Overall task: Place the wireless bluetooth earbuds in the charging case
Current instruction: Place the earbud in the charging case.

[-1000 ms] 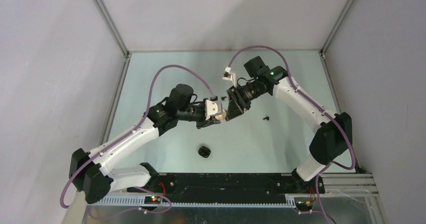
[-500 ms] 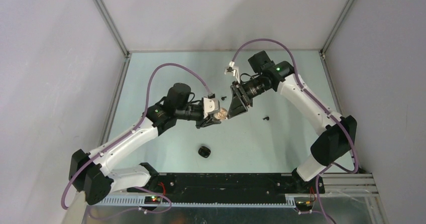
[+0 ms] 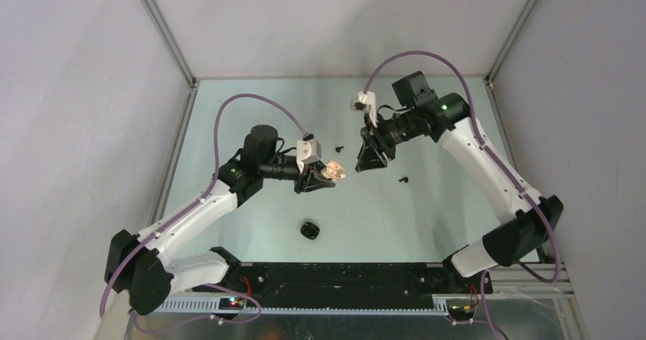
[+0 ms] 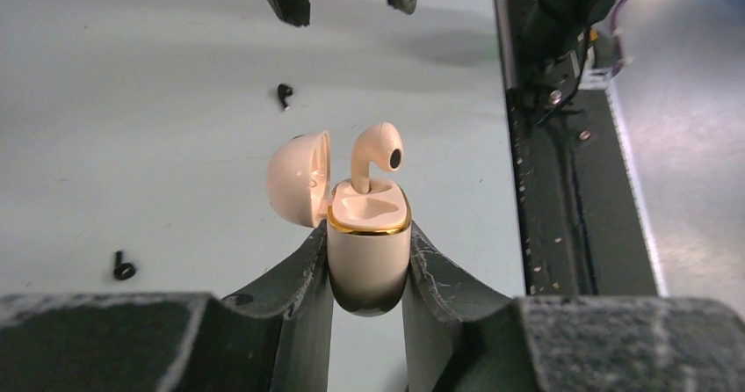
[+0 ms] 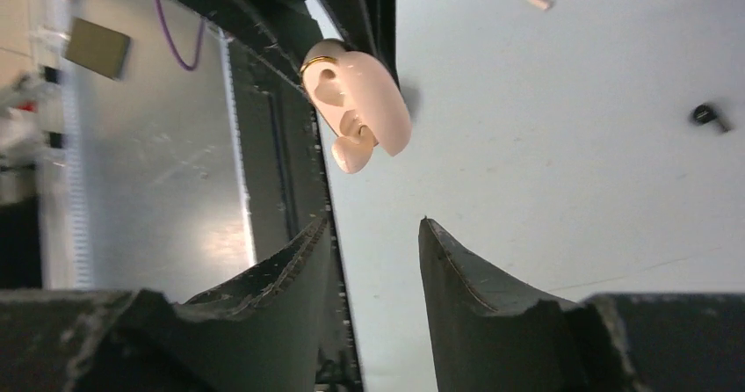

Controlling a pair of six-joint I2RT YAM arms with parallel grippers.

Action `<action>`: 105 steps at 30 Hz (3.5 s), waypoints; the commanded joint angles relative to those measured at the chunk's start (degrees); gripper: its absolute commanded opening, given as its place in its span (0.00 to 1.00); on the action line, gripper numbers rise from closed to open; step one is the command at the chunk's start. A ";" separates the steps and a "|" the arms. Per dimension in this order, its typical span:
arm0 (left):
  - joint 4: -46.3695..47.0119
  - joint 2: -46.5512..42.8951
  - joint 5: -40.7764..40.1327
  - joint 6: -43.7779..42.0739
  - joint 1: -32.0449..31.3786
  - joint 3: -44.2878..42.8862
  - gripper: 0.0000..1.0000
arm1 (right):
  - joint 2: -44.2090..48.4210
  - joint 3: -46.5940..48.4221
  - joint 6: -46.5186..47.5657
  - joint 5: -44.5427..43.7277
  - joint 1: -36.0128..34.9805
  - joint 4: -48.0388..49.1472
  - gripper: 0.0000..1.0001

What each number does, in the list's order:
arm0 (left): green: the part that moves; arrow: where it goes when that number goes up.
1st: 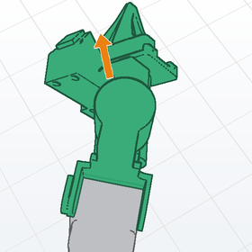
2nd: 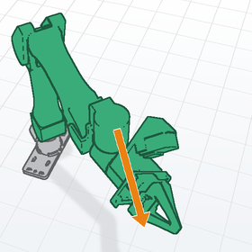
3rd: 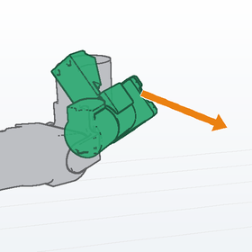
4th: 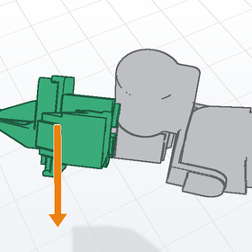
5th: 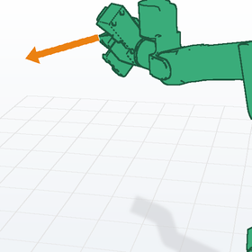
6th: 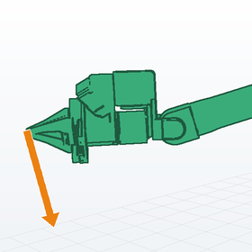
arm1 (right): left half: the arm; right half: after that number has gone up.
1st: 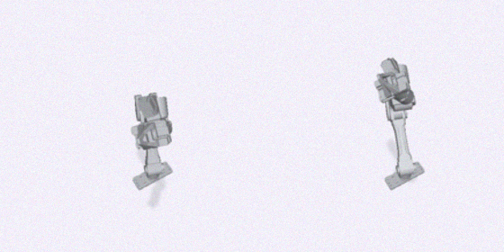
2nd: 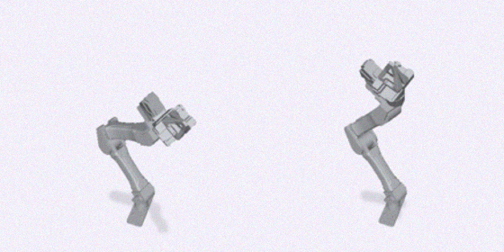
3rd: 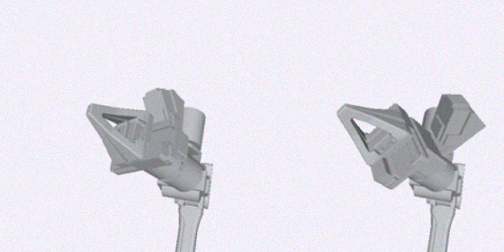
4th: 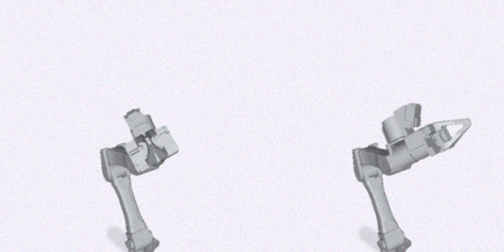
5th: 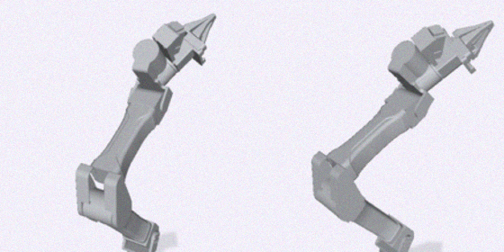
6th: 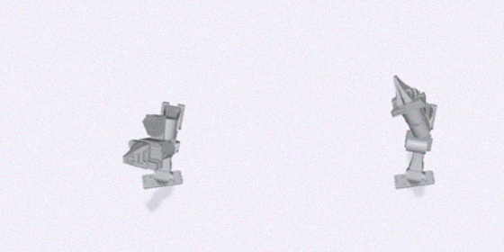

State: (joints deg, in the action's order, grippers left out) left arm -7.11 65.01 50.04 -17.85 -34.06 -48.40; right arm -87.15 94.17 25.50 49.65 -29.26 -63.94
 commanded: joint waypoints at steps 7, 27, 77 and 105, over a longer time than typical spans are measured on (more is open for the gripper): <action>16.21 0.03 14.85 12.87 1.56 3.28 0.00 | 13.68 -10.32 12.98 3.02 -2.45 14.02 0.47; 15.90 2.07 18.45 13.17 1.56 3.31 0.00 | 20.29 -17.62 24.37 -4.26 -12.10 13.14 0.45; 7.99 3.51 18.54 6.81 1.56 0.78 0.00 | 17.42 -17.53 19.13 -6.96 -17.03 18.88 0.45; 2.74 0.16 16.57 2.31 11.00 0.09 0.00 | 16.71 -8.16 14.67 -9.29 -14.61 16.21 0.48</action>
State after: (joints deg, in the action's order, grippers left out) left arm -3.60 68.10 66.65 -13.04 -27.90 -45.36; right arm -73.25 80.68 43.88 42.09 -46.59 -48.66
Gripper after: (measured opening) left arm 0.328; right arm 0.470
